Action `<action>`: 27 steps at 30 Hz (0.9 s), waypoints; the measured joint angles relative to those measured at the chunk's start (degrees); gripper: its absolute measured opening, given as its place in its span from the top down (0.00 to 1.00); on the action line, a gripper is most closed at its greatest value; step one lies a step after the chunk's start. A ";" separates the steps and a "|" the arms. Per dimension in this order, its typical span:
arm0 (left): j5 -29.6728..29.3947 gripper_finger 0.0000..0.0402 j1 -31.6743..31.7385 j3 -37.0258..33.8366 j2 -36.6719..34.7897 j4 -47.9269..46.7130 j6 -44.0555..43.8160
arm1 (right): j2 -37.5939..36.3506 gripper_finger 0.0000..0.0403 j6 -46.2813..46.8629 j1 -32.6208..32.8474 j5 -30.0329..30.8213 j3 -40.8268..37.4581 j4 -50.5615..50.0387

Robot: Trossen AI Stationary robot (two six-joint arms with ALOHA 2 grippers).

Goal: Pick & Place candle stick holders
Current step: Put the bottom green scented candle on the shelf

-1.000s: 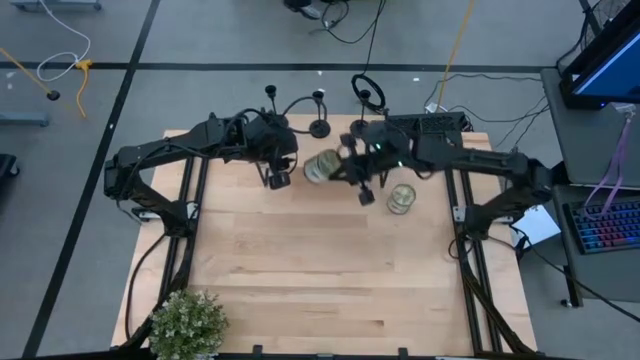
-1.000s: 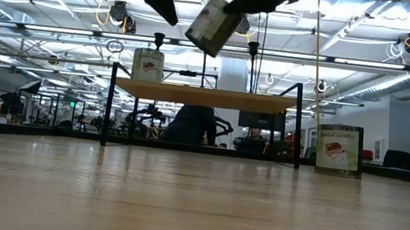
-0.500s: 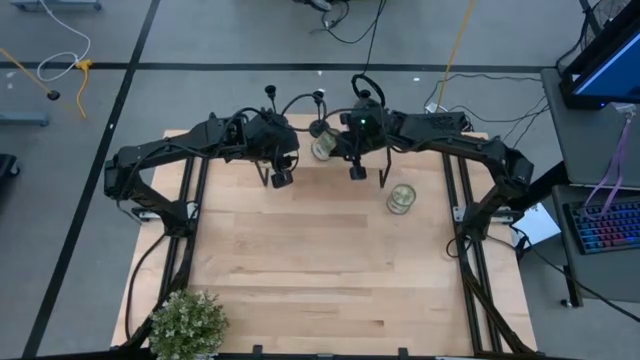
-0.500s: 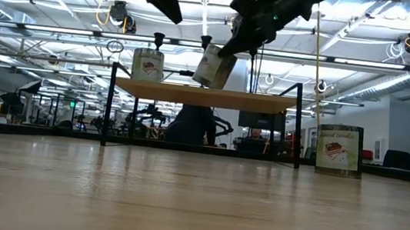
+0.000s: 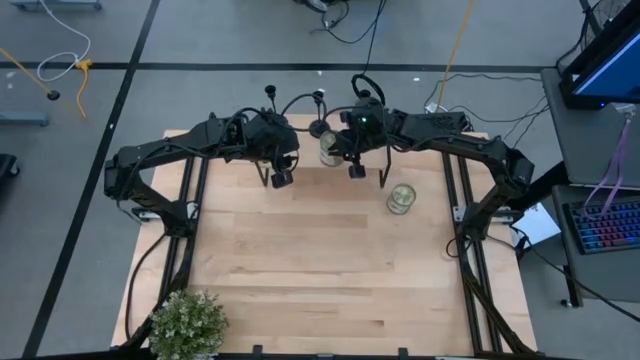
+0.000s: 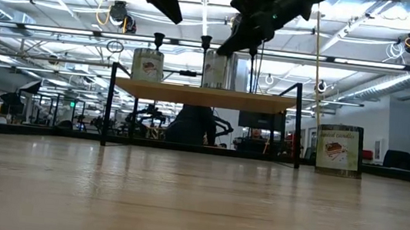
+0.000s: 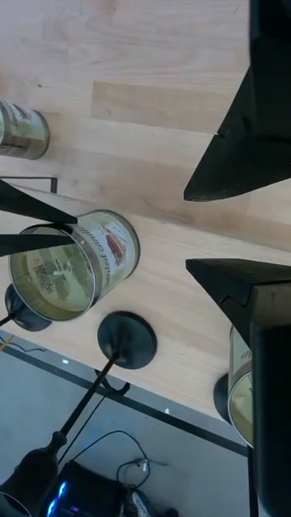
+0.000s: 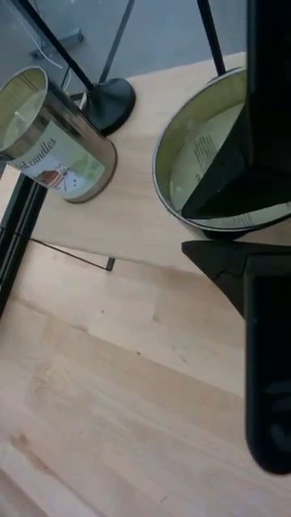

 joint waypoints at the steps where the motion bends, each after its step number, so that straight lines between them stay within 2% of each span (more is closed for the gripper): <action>1: 0.00 0.67 0.00 0.00 0.00 0.00 -0.02 | 0.00 0.87 0.01 0.00 0.26 0.00 0.07; 4: 0.00 0.67 0.00 0.00 0.00 -0.02 -0.07 | 0.00 0.86 -0.04 0.02 2.93 0.00 0.91; 14: 0.00 0.67 0.00 0.00 0.00 -0.53 -0.19 | -0.65 0.86 -1.42 0.77 3.85 -0.01 4.32; 18: 0.00 0.67 0.00 0.00 0.00 -1.45 -0.35 | -3.95 0.86 3.16 1.75 8.37 0.15 3.71; 24: 0.02 0.67 0.00 0.00 0.00 -1.57 -0.61 | -5.14 0.86 11.72 1.91 13.50 -0.02 -4.79; 27: 0.04 0.67 0.00 0.00 0.00 -1.53 -0.81 | -5.46 0.86 14.79 1.49 19.31 -1.26 -5.39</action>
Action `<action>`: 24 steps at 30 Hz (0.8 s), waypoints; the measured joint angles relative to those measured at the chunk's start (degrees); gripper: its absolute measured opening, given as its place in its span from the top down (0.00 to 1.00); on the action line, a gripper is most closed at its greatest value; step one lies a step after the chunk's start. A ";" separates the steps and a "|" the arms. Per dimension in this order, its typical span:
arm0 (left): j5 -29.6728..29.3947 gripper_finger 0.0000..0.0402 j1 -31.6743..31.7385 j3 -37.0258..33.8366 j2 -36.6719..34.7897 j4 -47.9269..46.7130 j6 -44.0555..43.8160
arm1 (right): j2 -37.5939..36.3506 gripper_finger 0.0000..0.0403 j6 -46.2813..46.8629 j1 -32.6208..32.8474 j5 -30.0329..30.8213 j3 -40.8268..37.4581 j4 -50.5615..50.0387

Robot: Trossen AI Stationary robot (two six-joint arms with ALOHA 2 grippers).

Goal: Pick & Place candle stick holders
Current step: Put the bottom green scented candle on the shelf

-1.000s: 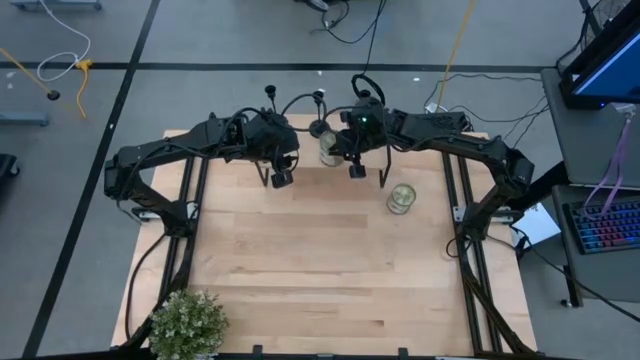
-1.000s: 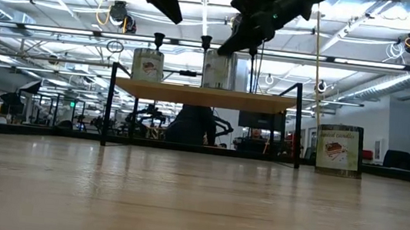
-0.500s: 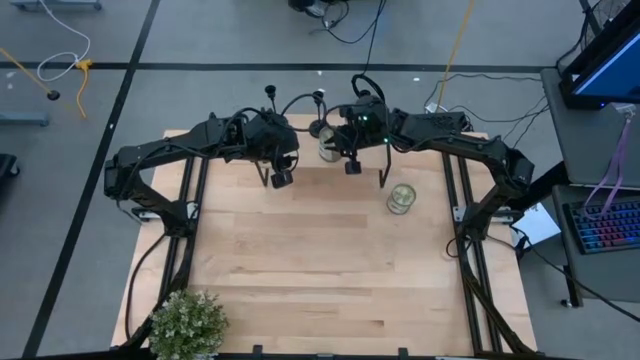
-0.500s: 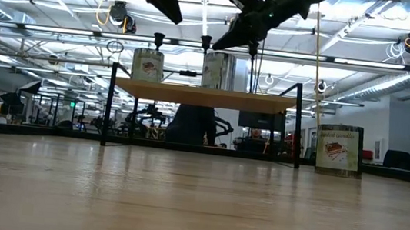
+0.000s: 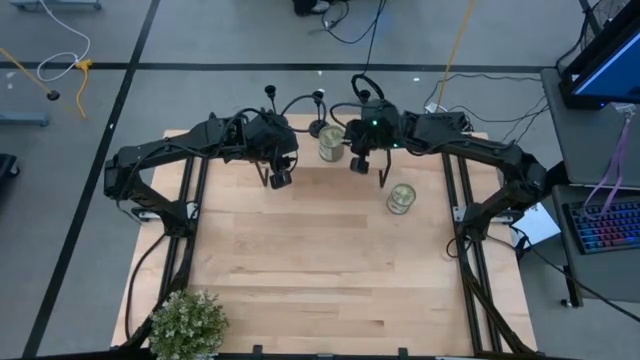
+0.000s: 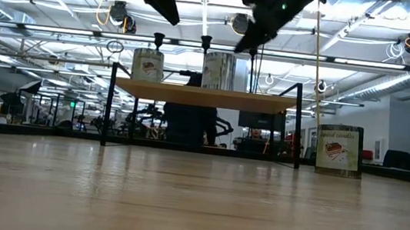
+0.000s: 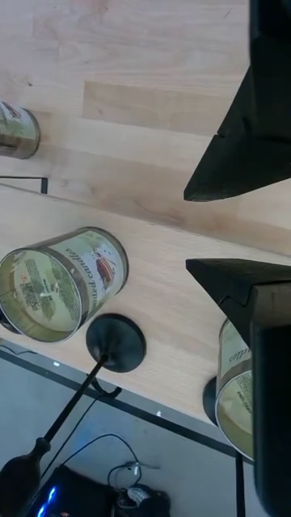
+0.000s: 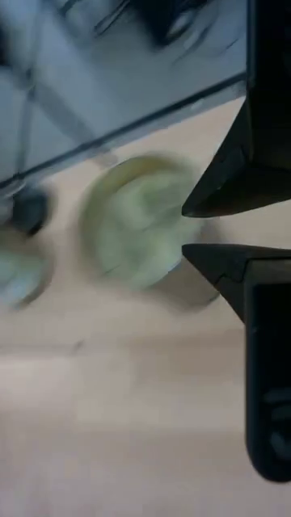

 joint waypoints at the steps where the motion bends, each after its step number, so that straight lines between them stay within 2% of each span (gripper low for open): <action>1: 0.00 0.67 0.00 0.00 0.00 -0.01 -0.02 | 0.02 0.86 0.26 -0.04 2.32 -0.93 -0.14; 4: 0.00 0.67 0.00 0.00 0.00 0.00 -0.01 | 0.39 0.86 0.36 -0.09 7.78 -4.06 0.37; 7: 0.00 0.67 0.00 0.00 0.00 0.12 0.00 | 0.15 0.86 0.29 -0.19 9.14 -6.84 3.96; 18: 0.00 0.67 0.00 0.00 0.00 0.27 0.14 | 0.21 0.86 -1.86 -1.26 8.85 -16.06 21.01; 24: -0.02 0.67 0.00 0.00 0.00 0.26 0.06 | 0.19 0.86 -1.71 -1.64 4.44 -17.60 25.16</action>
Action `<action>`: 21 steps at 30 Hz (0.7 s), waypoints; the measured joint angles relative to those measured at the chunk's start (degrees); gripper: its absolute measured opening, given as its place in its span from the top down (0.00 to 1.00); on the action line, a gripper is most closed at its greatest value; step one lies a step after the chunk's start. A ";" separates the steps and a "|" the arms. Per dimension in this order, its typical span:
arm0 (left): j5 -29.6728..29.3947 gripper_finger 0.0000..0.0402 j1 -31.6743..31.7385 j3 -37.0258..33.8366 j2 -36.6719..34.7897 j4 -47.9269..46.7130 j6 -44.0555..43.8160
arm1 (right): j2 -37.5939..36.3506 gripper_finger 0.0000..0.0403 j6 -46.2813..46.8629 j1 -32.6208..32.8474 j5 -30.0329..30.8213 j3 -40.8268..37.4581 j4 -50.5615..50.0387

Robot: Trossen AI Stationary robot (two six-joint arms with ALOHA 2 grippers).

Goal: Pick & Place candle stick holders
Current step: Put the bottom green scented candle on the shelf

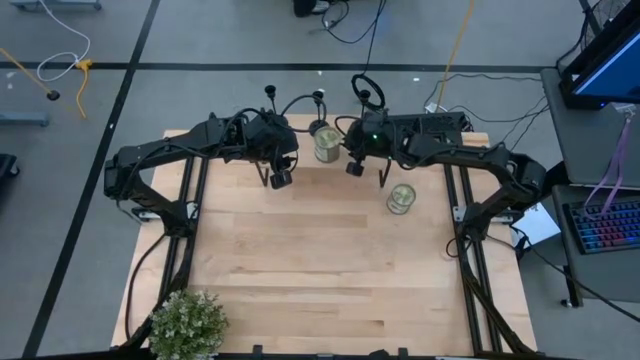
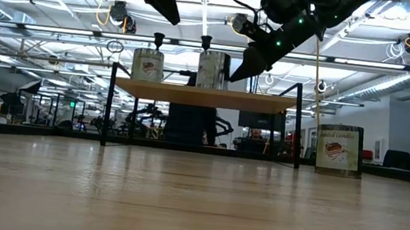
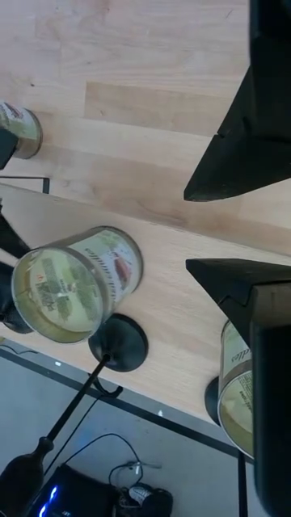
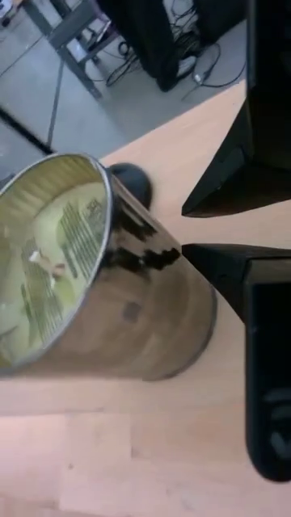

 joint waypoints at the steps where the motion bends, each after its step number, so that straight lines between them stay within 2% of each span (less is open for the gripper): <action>1: 0.00 0.67 0.00 0.00 0.00 0.00 0.02 | 0.00 0.86 -0.01 0.05 -0.03 0.00 0.11; 8: 0.00 0.67 0.00 0.00 0.00 -0.04 -0.54 | 0.00 0.86 0.29 0.00 0.20 0.00 -0.37; 12: 0.00 0.67 0.00 0.00 0.00 -0.26 -0.95 | -1.25 0.86 3.07 0.08 0.08 -0.02 -2.95; 21: 0.27 0.67 0.00 0.00 0.00 -0.24 -1.16 | -0.60 0.86 7.72 0.57 -1.43 0.02 -1.56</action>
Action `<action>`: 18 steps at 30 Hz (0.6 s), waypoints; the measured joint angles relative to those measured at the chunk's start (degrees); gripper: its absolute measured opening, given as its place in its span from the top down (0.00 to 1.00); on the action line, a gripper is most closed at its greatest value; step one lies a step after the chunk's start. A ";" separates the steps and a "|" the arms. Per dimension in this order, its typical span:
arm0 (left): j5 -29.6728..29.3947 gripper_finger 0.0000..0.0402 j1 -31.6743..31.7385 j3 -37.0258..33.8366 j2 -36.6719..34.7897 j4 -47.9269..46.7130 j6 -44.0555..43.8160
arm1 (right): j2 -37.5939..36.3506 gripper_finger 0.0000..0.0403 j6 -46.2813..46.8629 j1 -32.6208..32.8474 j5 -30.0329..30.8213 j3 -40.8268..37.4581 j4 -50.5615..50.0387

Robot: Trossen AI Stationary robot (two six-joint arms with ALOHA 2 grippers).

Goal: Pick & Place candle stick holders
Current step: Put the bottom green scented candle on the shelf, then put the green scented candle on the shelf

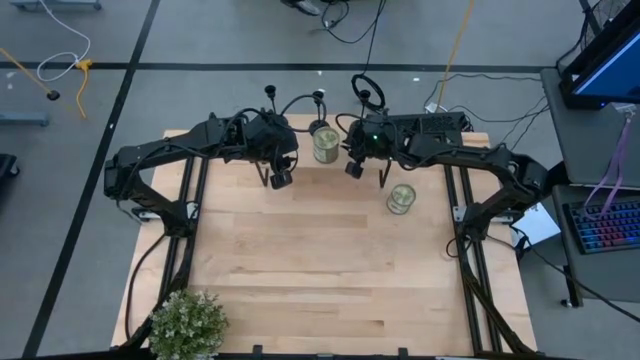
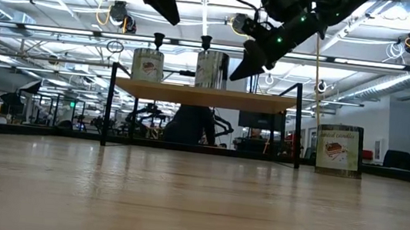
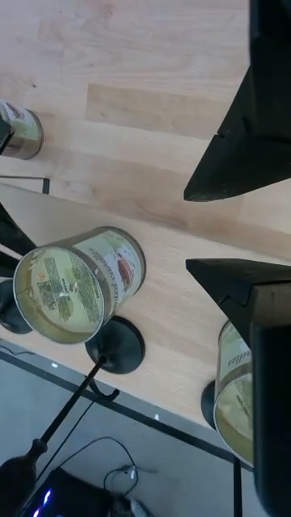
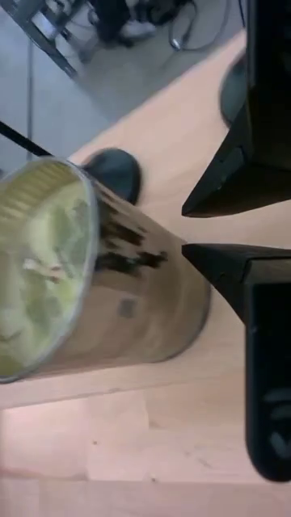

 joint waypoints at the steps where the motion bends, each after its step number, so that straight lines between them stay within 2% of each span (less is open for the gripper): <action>1: 0.08 0.67 0.00 0.00 0.00 0.00 -0.11 | 0.06 0.86 0.31 -0.02 -0.38 -0.03 -0.23; 5: 0.08 0.67 0.00 0.00 0.00 0.04 -0.16 | 0.03 0.86 0.47 -0.02 -3.05 -0.02 2.39; 11: 0.08 0.67 0.00 0.00 0.00 0.00 -0.16 | 0.03 0.86 0.37 0.00 -2.94 -0.02 4.62; 14: 0.10 0.67 0.00 0.00 0.00 -0.32 -0.40 | -1.30 0.86 0.21 0.00 -1.67 -0.02 -0.43; 18: 0.12 0.67 0.00 0.00 0.00 -0.80 -0.38 | -6.96 0.86 0.85 0.69 2.04 0.09 -9.91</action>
